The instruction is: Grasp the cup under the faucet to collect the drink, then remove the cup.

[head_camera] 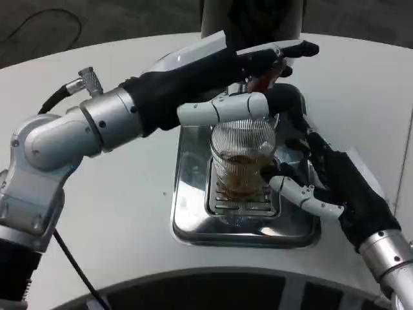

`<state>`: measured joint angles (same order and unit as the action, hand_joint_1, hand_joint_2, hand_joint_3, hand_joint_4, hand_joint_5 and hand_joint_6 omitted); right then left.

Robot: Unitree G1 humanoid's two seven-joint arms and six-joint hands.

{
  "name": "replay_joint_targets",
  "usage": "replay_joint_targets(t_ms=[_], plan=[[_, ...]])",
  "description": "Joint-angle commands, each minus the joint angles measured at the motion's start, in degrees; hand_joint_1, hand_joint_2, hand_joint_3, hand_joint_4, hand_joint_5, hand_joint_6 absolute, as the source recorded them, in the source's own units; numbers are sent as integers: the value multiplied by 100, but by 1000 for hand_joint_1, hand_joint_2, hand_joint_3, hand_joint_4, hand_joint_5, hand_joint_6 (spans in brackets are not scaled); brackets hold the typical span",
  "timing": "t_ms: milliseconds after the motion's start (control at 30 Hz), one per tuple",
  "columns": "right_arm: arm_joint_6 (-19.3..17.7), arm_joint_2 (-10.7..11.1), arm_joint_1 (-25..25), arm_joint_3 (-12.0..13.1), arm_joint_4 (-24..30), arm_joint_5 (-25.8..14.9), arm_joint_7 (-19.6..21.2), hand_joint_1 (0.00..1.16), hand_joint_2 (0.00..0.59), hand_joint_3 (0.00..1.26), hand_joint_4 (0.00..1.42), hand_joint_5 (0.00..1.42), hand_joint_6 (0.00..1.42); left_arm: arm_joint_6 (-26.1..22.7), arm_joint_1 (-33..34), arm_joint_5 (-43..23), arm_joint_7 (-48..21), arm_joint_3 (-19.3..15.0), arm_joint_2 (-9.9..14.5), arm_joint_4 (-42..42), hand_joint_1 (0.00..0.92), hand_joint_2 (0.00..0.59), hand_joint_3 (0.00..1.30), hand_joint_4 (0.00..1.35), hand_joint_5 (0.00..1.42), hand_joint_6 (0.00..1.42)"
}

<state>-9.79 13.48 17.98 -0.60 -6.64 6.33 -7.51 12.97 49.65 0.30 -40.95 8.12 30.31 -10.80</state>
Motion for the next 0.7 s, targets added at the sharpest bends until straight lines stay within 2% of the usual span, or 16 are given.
replay_joint_targets(t_ms=[33, 233, 700], plan=[[-42, 59, 59, 102, 75, -58, -9, 634, 246, 47, 8, 109, 2, -127, -99, 173, -133, 147, 2, -165, 0, 139, 111, 29, 121, 62], [-36, 105, 53, 158, 73, -123, -69, 637, 248, 52, 11, 108, 1, -122, -77, 180, -130, 152, -10, -191, 0, 139, 111, 29, 121, 67], [43, -22, -70, -31, 244, -203, -294, 638, 249, 56, 12, 108, 1, -43, 1, 246, -172, 214, 21, -236, 0, 137, 111, 30, 121, 69]])
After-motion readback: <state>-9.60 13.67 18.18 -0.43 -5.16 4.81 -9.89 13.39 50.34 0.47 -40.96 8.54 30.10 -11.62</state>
